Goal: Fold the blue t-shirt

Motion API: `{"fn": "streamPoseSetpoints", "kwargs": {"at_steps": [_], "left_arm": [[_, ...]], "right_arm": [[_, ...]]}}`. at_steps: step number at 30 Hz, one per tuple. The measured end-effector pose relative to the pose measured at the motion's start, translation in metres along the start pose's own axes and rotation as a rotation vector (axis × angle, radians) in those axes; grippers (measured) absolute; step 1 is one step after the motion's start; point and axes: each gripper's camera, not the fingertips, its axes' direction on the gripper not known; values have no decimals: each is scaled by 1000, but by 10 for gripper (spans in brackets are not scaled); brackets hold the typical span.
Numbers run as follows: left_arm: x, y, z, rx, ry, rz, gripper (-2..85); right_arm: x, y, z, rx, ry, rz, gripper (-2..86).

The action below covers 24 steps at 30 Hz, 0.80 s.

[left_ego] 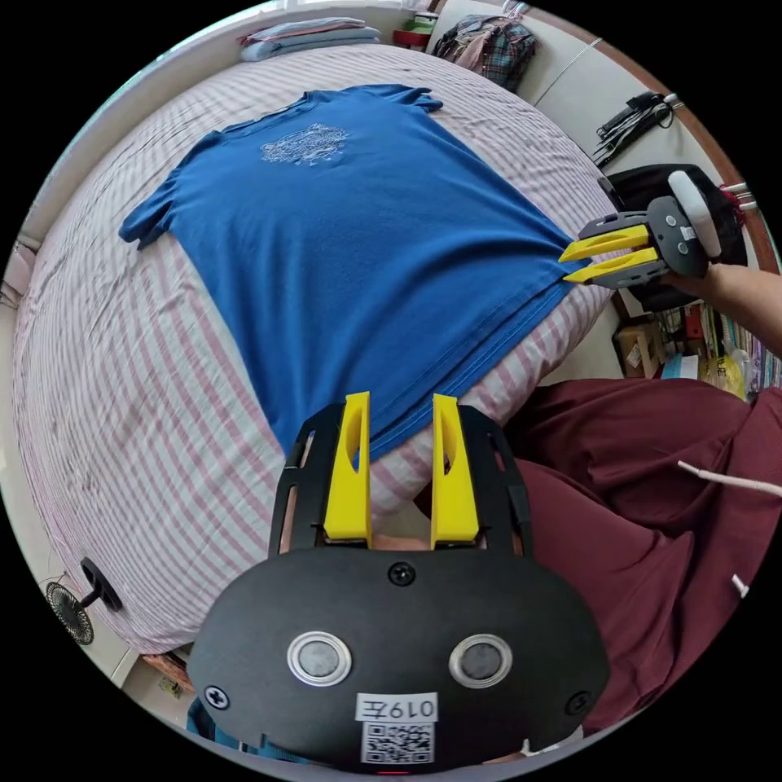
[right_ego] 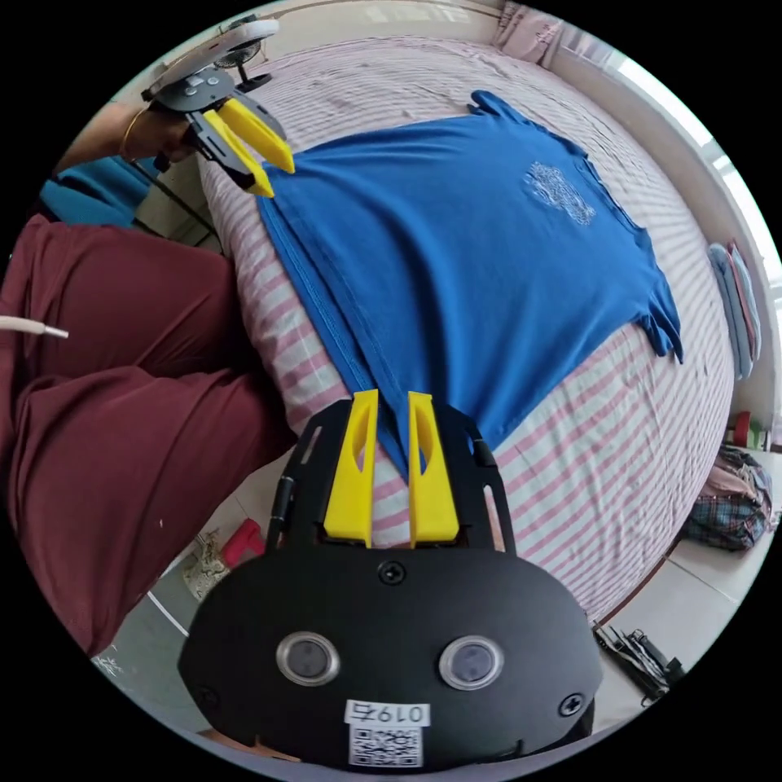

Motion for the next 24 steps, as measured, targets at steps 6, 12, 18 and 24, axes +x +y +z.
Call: {"fn": "streamPoseSetpoints", "kwargs": {"at_steps": [6, 12, 18, 24], "left_arm": [[4, 0, 1, 0, 52, 1, 100], [0, 9, -1, -17, 94, -3, 90], [5, 15, -1, -30, 33, 30, 77], [6, 13, 2, -57, -12, 57, 57]], "right_arm": [[-17, -1, 4, -41, 94, -74, 52], [-19, -4, 6, -52, 92, -73, 1], [-10, -5, -6, -24, 57, -7, -8], [5, -1, -7, -24, 18, 75, -9]]}}
